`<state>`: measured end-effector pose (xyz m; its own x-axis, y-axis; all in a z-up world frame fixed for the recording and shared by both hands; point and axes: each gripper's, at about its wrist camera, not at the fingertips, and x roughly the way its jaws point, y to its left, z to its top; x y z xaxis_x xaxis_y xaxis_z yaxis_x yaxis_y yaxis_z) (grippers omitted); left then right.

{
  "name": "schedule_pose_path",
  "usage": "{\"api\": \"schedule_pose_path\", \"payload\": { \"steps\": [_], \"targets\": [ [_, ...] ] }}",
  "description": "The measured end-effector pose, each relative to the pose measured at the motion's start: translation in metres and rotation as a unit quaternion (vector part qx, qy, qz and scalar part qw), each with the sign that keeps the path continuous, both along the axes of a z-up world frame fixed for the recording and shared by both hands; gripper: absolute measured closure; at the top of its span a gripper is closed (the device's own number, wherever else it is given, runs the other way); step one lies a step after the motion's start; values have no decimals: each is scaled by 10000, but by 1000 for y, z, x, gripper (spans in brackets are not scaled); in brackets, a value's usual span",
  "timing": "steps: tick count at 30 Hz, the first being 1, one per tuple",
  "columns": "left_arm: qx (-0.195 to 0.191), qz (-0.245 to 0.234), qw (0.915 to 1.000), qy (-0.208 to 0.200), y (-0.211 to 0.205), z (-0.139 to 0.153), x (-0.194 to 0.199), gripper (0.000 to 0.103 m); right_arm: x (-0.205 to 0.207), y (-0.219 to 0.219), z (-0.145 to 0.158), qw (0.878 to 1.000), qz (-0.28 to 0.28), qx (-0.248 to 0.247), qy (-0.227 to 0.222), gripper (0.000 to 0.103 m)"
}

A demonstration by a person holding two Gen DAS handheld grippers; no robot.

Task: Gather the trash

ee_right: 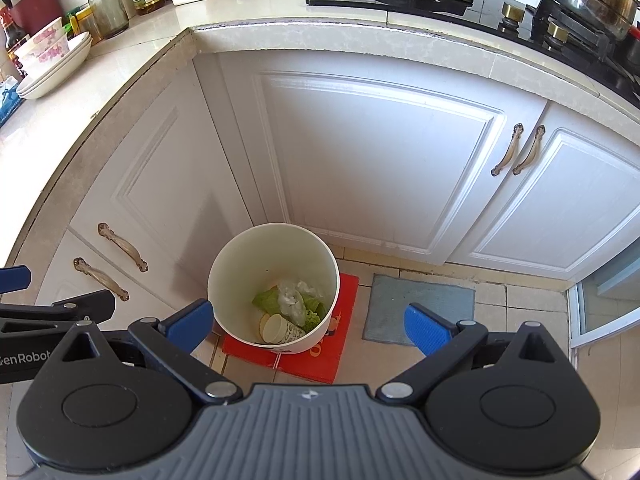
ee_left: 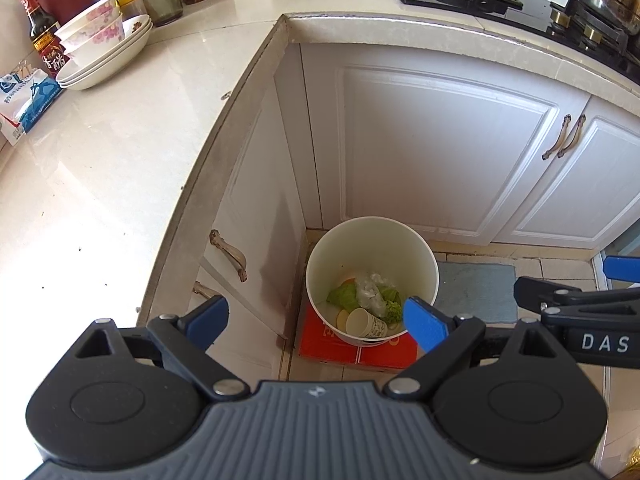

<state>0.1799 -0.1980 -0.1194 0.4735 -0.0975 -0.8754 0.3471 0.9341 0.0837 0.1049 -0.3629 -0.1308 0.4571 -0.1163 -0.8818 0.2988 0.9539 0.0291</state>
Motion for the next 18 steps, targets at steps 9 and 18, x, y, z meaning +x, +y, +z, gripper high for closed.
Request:
{"api": "schedule_pose_path", "payload": {
  "steps": [9,18],
  "targets": [
    [1,17,10000,16,-1,0,2,9,2,0,0,10000,-8,7,18,0],
    [16,18,10000,20,-3,-1,3,9,4,-1,-1,10000,-20,28,30,0]
  ]
}}
